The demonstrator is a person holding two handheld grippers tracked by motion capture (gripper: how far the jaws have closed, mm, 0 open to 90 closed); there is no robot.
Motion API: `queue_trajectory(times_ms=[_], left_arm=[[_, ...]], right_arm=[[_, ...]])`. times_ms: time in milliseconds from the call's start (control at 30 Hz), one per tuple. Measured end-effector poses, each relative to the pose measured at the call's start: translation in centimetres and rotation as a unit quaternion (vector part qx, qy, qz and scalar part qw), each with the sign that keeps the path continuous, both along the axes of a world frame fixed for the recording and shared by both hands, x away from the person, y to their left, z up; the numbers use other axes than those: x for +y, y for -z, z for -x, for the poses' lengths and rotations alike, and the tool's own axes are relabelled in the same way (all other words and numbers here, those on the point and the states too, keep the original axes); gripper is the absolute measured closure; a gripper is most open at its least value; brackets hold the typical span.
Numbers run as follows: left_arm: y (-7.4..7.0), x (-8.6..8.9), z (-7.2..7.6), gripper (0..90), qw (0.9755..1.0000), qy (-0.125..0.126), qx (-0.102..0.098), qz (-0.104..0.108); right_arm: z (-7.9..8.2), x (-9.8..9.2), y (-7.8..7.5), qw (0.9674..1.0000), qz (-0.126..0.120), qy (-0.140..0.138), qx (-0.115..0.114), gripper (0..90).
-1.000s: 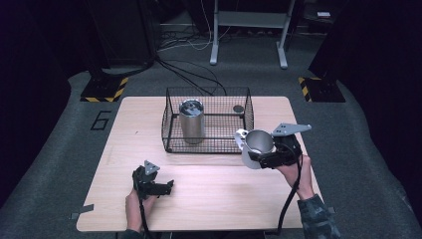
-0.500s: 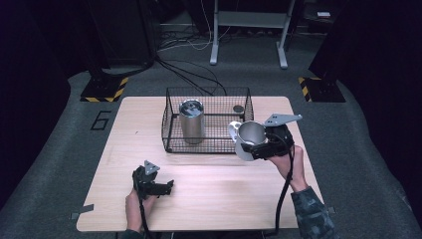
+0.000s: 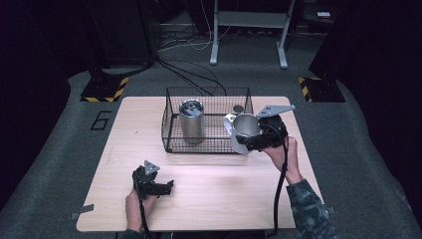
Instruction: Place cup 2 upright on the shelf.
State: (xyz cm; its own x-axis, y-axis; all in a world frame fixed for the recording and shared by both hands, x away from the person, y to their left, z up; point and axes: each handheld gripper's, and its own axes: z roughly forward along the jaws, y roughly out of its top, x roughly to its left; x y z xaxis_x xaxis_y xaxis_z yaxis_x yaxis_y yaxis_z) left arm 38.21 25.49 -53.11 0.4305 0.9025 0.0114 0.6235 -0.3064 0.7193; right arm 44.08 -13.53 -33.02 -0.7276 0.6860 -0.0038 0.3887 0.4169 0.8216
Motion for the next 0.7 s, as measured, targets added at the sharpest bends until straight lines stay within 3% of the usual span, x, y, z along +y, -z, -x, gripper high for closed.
queue_trajectory(times_ms=[700], left_arm=[[0.0, 0.0, 0.0, 0.0, 1.0000, -0.001, 0.000, -0.002]], right_arm=[[-2.6, 2.1, -1.1, 0.9999, 0.013, 0.003, 0.001, 6.6]])
